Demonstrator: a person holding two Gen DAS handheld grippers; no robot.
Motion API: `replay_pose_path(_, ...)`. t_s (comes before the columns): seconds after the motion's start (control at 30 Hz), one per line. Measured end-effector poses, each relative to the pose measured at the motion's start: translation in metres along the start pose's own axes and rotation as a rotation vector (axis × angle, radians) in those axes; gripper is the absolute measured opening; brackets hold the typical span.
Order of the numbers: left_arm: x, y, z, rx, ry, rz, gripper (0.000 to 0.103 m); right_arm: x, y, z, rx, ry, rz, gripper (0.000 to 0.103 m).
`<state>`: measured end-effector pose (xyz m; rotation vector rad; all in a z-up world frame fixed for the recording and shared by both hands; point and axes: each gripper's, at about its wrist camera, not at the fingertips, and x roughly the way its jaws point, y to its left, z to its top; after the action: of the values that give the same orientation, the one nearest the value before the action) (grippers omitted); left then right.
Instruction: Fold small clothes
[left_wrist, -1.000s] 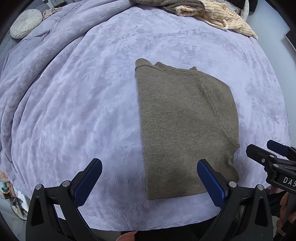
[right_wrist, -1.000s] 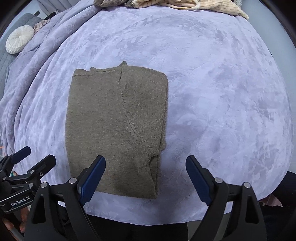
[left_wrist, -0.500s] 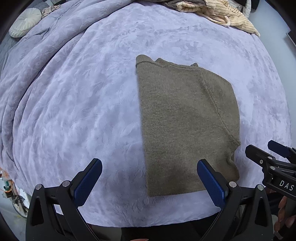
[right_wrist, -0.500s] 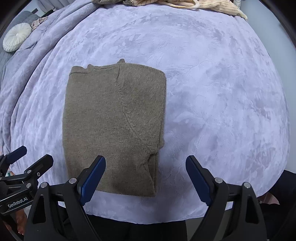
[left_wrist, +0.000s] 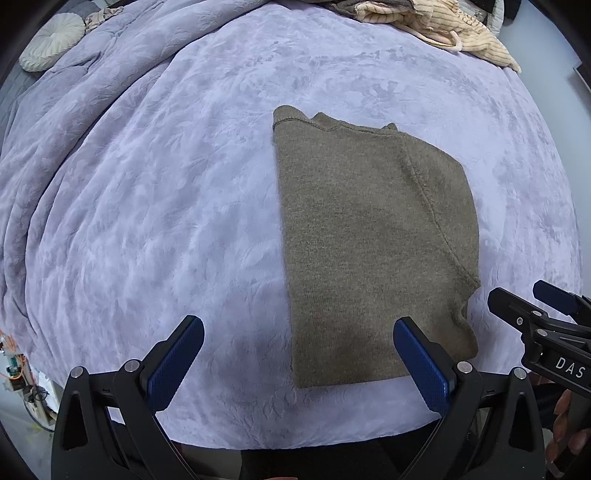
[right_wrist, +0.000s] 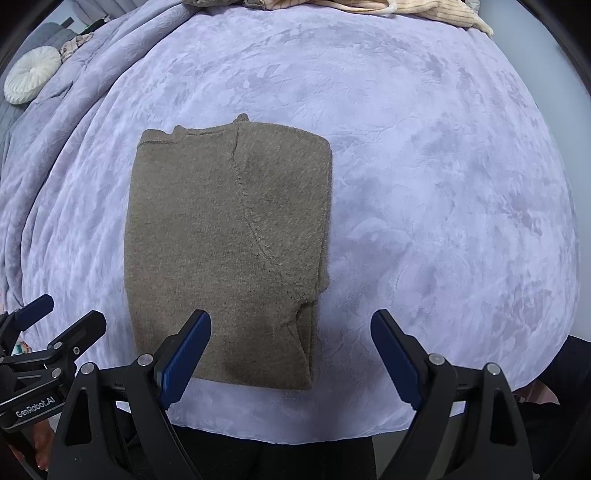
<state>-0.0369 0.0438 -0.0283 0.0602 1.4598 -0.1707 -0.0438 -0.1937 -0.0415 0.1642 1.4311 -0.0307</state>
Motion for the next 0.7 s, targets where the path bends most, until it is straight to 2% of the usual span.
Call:
replay_pose_path(0.5,-0.0015,0.0011,-0.0001,-0.001,0.003,0.002,0.103,0.001,0.0025,-0.0008,-0.001,0.004,-0.002,0.09)
replay_pose_path(0.7,-0.0011,0.0016,-0.0001,-0.003,-0.002,0.024,0.103,0.0012,0.0027,-0.0004,0.0,0.006,-0.002,0.09)
